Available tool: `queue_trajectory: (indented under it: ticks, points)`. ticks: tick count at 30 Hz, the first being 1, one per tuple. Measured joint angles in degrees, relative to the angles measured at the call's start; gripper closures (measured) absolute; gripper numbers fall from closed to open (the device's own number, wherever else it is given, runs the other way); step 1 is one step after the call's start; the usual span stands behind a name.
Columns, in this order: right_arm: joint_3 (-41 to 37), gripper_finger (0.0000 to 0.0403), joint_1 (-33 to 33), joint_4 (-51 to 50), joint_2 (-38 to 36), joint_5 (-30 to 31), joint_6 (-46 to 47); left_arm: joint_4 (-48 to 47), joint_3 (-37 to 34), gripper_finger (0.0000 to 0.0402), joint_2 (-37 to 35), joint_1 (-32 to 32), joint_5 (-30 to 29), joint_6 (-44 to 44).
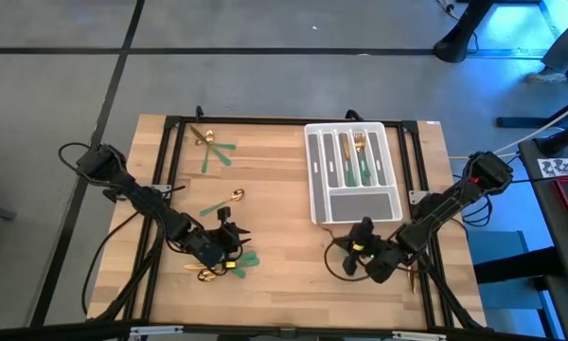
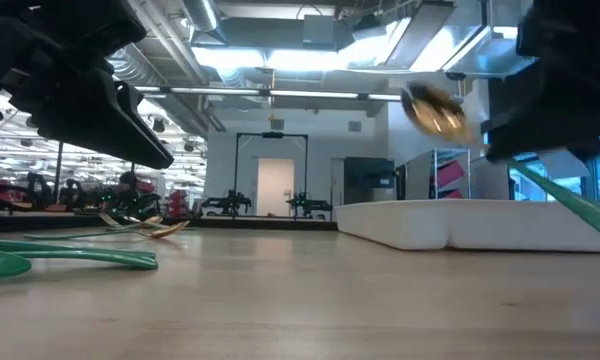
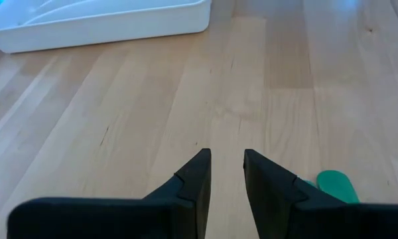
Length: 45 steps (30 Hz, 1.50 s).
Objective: Sort silverware
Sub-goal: Put the green spoon into the silverware tray
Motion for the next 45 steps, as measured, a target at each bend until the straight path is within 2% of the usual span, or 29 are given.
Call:
queue_trajectory:
  ticks: [4, 8, 12, 15, 17, 22, 26, 29, 34, 45]
  points:
    - [5.68, 0.0403, -2.23, -4.27, -0.04, 9.01, -3.12, 0.13, 0.00, 0.0321, 0.00, 0.00, 0.00, 0.05]
    - [13.88, 0.0403, -9.21, -16.84, -0.12, 10.43, -5.80, 0.20, 0.00, 0.0321, 0.00, 0.00, 0.00, 1.07]
    - [21.81, 0.0403, -20.67, -34.19, -0.13, 5.21, -6.10, 0.18, 0.00, 0.0321, 0.00, 0.00, 0.00, 1.11]
    - [24.52, 0.0403, -31.12, -39.25, -0.20, 1.07, -8.93, 0.18, 0.00, 0.0321, 0.00, -0.04, 0.00, 1.11]
    - [24.73, 0.0403, -38.86, -38.02, -0.20, -4.18, -13.35, 0.18, 0.00, 0.0321, 0.00, -0.02, 0.00, 1.11]
    - [21.33, 0.0403, -57.14, -27.71, -0.17, -22.68, -22.47, 0.16, 0.00, 0.0321, 0.00, -0.04, 0.00, 0.87]
    - [18.12, 0.0403, -66.63, -19.92, -0.06, -32.31, -23.55, 0.14, 0.00, 0.0321, 0.00, -0.07, 0.01, 0.52]
    - [16.57, 0.0403, -69.44, -17.55, 1.52, -35.35, -22.22, 0.15, 0.00, 0.0321, 0.00, -0.07, 0.00, 0.55]
    - [16.18, 0.0403, -69.85, -16.57, 6.48, -39.26, -20.90, 0.16, 0.00, 0.0321, 0.00, -0.07, 0.00, 0.57]
    - [16.16, 0.0403, -71.38, -16.64, 13.13, -42.56, -17.57, 0.15, 0.00, 0.0321, -0.02, -0.07, 0.00, 0.66]
